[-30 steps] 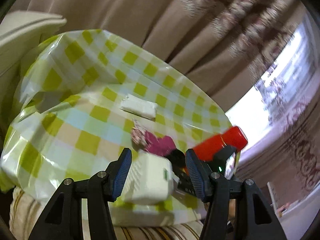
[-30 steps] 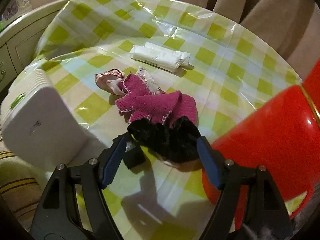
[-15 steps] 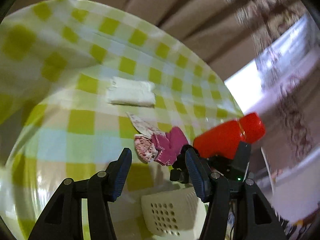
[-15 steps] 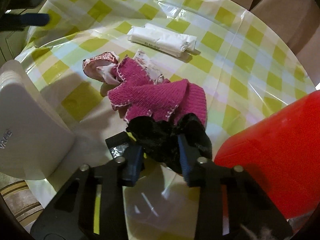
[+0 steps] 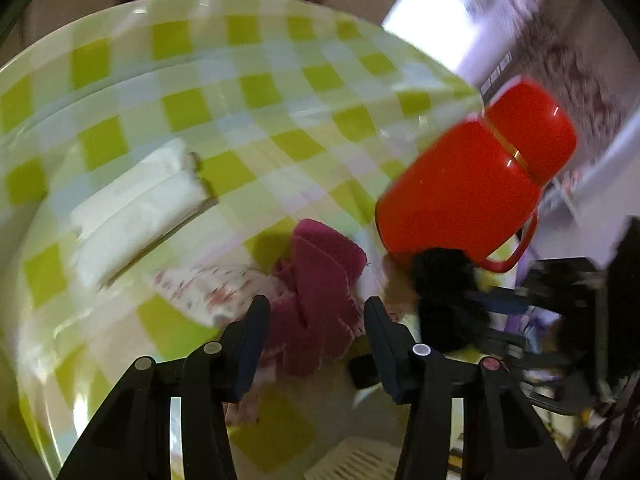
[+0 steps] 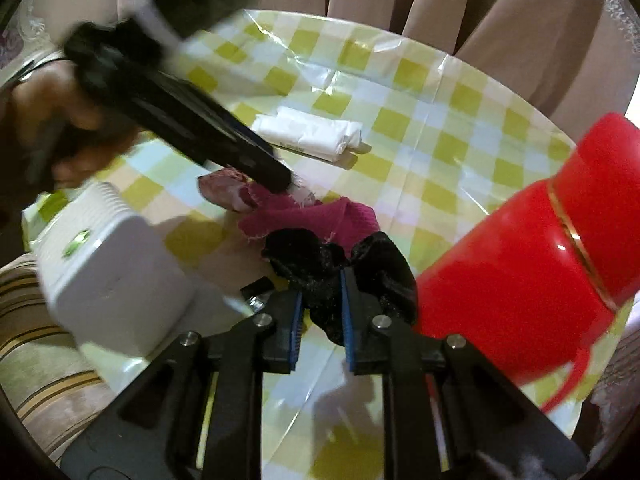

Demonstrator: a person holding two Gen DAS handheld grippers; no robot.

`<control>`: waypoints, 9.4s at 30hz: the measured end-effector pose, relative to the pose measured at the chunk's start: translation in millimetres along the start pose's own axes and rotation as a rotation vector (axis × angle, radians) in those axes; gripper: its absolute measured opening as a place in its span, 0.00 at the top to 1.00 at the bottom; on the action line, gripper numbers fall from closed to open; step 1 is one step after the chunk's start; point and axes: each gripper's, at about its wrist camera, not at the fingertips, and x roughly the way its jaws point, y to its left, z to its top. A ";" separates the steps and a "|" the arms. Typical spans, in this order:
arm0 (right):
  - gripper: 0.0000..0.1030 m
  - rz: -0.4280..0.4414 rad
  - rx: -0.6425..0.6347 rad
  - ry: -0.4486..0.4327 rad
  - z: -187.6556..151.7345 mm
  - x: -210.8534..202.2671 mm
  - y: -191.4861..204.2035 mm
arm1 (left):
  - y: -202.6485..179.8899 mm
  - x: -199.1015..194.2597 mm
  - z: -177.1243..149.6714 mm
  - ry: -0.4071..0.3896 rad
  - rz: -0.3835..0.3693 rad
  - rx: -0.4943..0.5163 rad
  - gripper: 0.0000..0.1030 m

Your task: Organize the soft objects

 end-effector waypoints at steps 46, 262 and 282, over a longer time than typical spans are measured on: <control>0.81 -0.002 0.252 -0.044 -80.7 -104.2 -38.6 | -116.1 -66.8 -32.0 -0.179 0.153 0.138 0.86; 0.67 0.035 0.213 -0.011 -56.9 -58.0 -18.6 | 42.2 -102.2 -108.0 -0.185 0.401 -0.294 0.56; 0.67 -0.027 0.258 -0.070 -102.9 -151.3 -19.1 | -97.6 -171.6 -181.0 -0.358 0.557 -0.303 0.56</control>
